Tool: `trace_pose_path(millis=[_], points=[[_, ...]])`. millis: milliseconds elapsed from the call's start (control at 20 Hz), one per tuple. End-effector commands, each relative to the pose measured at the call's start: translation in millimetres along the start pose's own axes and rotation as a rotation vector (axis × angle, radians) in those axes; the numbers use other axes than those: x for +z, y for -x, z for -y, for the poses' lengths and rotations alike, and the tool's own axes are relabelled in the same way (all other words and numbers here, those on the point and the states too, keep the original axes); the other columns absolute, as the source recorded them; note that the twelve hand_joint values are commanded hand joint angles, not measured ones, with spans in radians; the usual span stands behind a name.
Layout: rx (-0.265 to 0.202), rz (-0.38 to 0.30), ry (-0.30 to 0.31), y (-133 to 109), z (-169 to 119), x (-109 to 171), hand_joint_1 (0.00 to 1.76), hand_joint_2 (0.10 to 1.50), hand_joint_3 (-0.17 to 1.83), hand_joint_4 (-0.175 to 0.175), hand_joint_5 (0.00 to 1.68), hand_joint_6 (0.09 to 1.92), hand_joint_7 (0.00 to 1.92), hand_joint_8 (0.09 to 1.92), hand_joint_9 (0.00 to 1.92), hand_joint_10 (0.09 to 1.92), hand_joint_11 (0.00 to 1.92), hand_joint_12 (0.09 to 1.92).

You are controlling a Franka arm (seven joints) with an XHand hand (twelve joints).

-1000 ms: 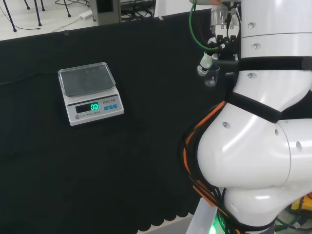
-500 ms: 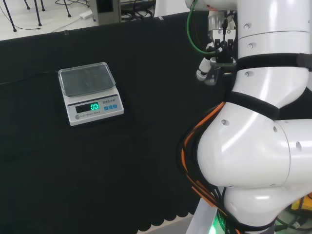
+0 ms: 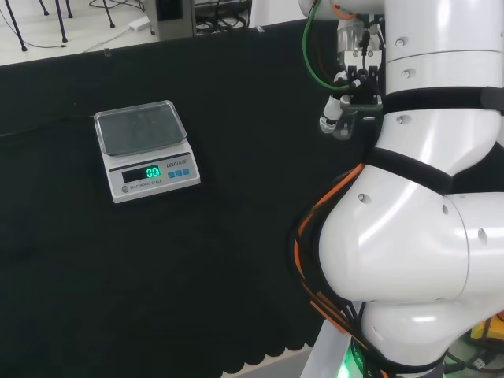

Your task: Pick up the beaker.

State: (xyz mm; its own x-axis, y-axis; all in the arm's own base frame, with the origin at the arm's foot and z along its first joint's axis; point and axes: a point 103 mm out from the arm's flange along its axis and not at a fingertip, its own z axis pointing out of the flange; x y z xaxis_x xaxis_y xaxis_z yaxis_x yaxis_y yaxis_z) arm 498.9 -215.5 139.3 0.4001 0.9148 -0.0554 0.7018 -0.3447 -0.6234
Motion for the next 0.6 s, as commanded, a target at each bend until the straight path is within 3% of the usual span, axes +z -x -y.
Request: trace_pose_path(millis=[50,400,600], points=[[-0.004,0.032,0.083,-26,11,-11,0.98,0.52,0.74,0.04,0.28,0.09,0.06,0.62,0.35,0.79,0.3,1.38],[-0.029,0.016,0.102,-6,25,-21,0.98,0.52,0.75,0.042,0.29,0.09,0.07,0.62,0.36,0.79,0.32,1.37],[-0.016,0.021,0.039,5,20,-20,0.98,0.51,0.75,0.045,0.28,0.09,0.05,0.62,0.25,0.8,0.28,1.39]])
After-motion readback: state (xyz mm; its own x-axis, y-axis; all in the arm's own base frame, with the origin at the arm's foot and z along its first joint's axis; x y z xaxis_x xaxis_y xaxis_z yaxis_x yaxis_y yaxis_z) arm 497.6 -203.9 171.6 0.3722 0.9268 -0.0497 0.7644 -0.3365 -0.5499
